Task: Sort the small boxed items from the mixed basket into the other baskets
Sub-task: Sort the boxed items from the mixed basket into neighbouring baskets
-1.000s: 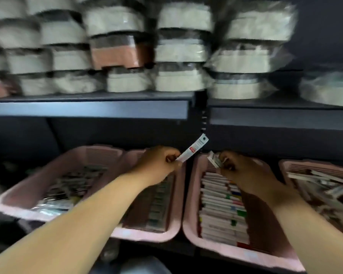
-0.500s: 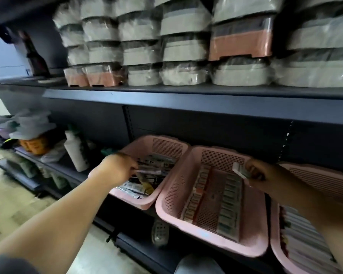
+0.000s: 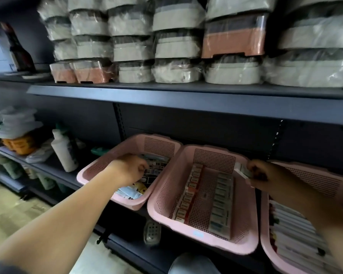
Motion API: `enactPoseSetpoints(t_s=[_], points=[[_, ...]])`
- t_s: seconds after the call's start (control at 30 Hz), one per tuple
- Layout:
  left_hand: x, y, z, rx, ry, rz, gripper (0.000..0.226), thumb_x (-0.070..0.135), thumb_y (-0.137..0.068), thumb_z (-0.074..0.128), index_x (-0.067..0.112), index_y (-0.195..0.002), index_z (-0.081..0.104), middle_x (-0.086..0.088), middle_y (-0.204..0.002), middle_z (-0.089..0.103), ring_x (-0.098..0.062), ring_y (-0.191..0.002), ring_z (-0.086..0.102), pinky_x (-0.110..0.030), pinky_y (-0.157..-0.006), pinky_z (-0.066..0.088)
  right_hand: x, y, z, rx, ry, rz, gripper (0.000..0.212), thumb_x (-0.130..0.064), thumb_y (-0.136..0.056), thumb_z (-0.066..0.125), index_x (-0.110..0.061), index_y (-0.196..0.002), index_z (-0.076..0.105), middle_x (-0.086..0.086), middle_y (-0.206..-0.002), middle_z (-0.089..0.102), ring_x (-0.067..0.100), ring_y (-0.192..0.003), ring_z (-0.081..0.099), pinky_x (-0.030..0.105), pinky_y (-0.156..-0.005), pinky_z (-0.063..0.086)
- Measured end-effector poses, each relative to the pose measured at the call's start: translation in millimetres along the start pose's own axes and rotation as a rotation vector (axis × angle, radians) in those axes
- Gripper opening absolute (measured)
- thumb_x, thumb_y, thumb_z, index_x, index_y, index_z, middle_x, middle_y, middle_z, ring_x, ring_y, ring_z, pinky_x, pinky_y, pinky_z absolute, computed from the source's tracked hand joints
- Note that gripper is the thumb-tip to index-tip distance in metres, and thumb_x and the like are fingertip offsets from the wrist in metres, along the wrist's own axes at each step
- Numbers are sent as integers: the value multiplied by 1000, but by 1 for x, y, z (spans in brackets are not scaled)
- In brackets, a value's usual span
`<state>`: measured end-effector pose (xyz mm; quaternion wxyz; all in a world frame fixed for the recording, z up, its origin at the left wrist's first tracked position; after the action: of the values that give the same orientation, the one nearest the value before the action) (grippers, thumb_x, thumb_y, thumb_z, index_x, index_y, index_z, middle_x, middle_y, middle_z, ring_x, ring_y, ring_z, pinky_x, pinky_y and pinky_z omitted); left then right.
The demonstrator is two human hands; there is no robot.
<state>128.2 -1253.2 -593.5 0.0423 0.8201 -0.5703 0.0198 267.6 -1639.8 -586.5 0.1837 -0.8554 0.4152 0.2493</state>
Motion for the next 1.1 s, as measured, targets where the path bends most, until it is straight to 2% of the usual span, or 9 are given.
enactPoseSetpoints(t_s=[0.07, 0.2, 0.3, 0.43, 0.47, 0.57, 0.77, 0.97, 1.1], points=[[30, -4, -7, 69, 88, 80, 29, 24, -102, 51, 40, -111, 74, 17, -105, 67, -8, -88, 62, -21, -73, 47, 4, 2, -5, 13, -2, 1, 27, -26, -84, 79, -41, -93, 58, -8, -84, 66, 11, -73, 62, 37, -68, 49], [113, 0, -20, 161, 147, 326, 21, 29, -96, 58, 38, -106, 74, 14, -110, 73, -14, -99, 67, -32, -85, 54, 8, 13, -21, 55, -2, -10, 20, -21, -85, 78, -29, -93, 61, -6, -84, 64, 5, -68, 56, 22, -62, 42], [175, 6, -25, 242, 225, 409, 25, 34, -94, 60, 42, -114, 73, 18, -116, 73, -8, -104, 66, -27, -90, 52, 17, 24, -34, 66, 26, 29, 18, -26, -86, 76, -32, -94, 61, -10, -84, 64, 10, -75, 61, 27, -65, 47], [252, 17, -23, 259, 300, 540, 34, 39, -97, 60, 46, -130, 64, 23, -128, 65, 0, -113, 58, -9, -95, 42, 28, 47, -54, 76, 88, 44, 23, -29, -88, 75, -41, -94, 57, -17, -83, 61, -12, -68, 57, 10, -56, 41], [268, 17, -19, 219, 359, 561, 38, 37, -96, 65, 44, -133, 64, 21, -129, 65, -1, -116, 60, -12, -96, 44, 31, 53, -59, 78, 105, 52, 20, -29, -89, 74, -39, -97, 58, -17, -85, 61, -10, -67, 56, 10, -55, 40], [311, 18, -6, 119, 465, 623, 43, 40, -92, 73, 40, -134, 64, 16, -123, 68, -7, -110, 64, -32, -95, 55, 45, 71, -69, 86, 198, 103, 19, -32, -90, 71, -26, -105, 60, -11, -94, 63, 5, -73, 59, 23, -67, 45], [372, 27, 12, 101, 396, 707, 42, 45, -90, 78, 34, -129, 68, 17, -110, 63, -4, -97, 60, -13, -73, 42, 77, 97, -78, 49, 229, 132, 18, -33, -88, 71, -30, -102, 60, -8, -98, 67, 12, -85, 63, 34, -80, 53], [397, 32, 22, 65, 390, 736, 26, 39, -88, 78, 34, -113, 70, 14, -109, 66, -8, -97, 64, -33, -85, 56, 98, 111, -79, 71, 207, 126, 21, -34, -87, 71, -31, -104, 60, -9, -91, 67, 10, -81, 64, 39, -78, 55], [394, 28, 21, 96, 425, 709, 28, 41, -86, 79, 36, -111, 68, 19, -104, 62, -3, -93, 61, -27, -77, 51, 97, 109, -80, 92, 142, 136, 21, -36, -87, 72, -36, -103, 59, -13, -95, 67, 5, -85, 64, 36, -80, 55]])
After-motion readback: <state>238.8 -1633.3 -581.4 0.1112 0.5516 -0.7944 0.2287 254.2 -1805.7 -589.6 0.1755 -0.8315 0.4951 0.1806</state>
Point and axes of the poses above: each hand's wrist, its own y-axis away from the middle knuckle, its own z-axis out of the palm, x = y × z, the point moved 5 cm from there along -y, towards the middle knuckle
